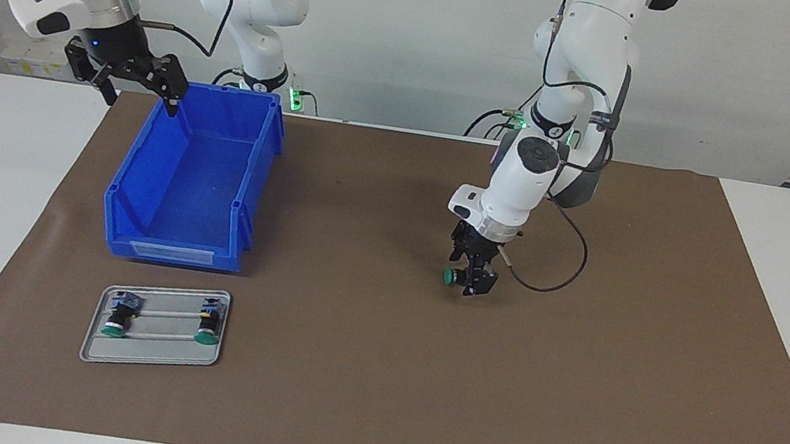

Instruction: Place and press button with both arms

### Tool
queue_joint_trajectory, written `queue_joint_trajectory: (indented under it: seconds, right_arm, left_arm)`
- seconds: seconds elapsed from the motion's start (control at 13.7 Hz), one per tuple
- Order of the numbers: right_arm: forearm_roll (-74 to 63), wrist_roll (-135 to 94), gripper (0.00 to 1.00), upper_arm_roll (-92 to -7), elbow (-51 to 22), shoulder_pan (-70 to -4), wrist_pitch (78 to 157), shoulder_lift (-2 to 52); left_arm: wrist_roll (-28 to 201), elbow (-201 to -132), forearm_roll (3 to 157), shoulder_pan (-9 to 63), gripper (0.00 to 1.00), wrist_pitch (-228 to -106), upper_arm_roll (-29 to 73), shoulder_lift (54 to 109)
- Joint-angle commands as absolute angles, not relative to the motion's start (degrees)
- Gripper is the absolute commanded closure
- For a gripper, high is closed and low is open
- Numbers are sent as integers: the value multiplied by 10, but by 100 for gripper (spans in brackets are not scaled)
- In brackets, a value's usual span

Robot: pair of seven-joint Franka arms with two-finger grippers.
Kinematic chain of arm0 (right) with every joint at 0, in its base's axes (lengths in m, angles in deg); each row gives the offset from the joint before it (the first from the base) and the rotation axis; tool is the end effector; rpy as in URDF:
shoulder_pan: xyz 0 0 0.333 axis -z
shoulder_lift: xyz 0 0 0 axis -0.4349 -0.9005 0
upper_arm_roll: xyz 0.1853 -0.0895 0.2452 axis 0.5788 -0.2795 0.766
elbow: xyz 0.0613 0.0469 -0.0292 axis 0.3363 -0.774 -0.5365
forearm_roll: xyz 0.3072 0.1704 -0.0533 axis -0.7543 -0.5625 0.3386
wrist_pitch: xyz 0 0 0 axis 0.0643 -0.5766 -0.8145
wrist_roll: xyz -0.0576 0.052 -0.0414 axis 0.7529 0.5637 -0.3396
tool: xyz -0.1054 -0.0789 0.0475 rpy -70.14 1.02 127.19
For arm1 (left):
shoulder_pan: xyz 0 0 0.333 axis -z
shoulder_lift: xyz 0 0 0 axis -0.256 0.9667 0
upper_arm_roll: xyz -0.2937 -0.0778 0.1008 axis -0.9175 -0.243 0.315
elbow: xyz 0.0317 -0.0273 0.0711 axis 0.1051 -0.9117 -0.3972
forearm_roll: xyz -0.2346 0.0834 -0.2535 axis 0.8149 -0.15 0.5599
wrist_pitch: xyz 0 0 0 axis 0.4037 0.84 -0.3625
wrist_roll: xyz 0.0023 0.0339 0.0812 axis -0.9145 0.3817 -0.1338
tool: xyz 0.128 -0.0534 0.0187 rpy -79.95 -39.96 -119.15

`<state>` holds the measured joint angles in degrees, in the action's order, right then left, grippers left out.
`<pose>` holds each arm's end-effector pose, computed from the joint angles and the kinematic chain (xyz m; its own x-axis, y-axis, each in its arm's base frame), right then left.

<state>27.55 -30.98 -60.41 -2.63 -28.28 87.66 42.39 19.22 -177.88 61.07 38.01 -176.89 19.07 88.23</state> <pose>0.4973 -0.0182 0.6020 0.9978 -0.0606 -0.0258 -0.0596 -0.9975 0.0393 0.5098 -0.2790 0.3017 0.2429 -0.9488 0.2019 -0.9605 -0.2644 -0.0865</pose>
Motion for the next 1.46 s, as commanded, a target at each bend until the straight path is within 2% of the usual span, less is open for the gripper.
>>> queue_joint_trajectory:
  seconds: [0.0,0.22,0.37,0.51,0.59,0.66,0.73,0.88,1.39]
  right_arm:
    - [271,-301,0,-602,-38,-275,879,436]
    - [266,-300,0,-598,-38,-282,878,437]
    - [266,-300,0,-596,-38,-283,878,437]
    - [265,-300,0,-596,-38,-282,878,437]
    - [265,-300,0,-596,-38,-282,878,437]
    - [265,-300,0,-596,-38,-282,878,437]
    - [265,-300,0,-596,-38,-282,878,437]
    - [265,-300,0,-596,-38,-282,878,437]
    - [265,-300,0,-596,-38,-282,878,437]
  left_arm:
    - [183,-1776,612,386,12,-1795,193,902]
    - [183,-1776,612,386,21,-1795,193,902]
    - [184,-1776,612,386,44,-1794,193,902]
    - [185,-1775,612,385,56,-1795,193,902]
    - [188,-1774,612,384,59,-1796,193,902]
    - [188,-1773,612,383,67,-1796,193,902]
    - [185,-1772,612,383,88,-1796,194,902]
    - [185,-1772,612,380,100,-1795,194,902]
    - [191,-1754,613,376,100,-1793,193,908]
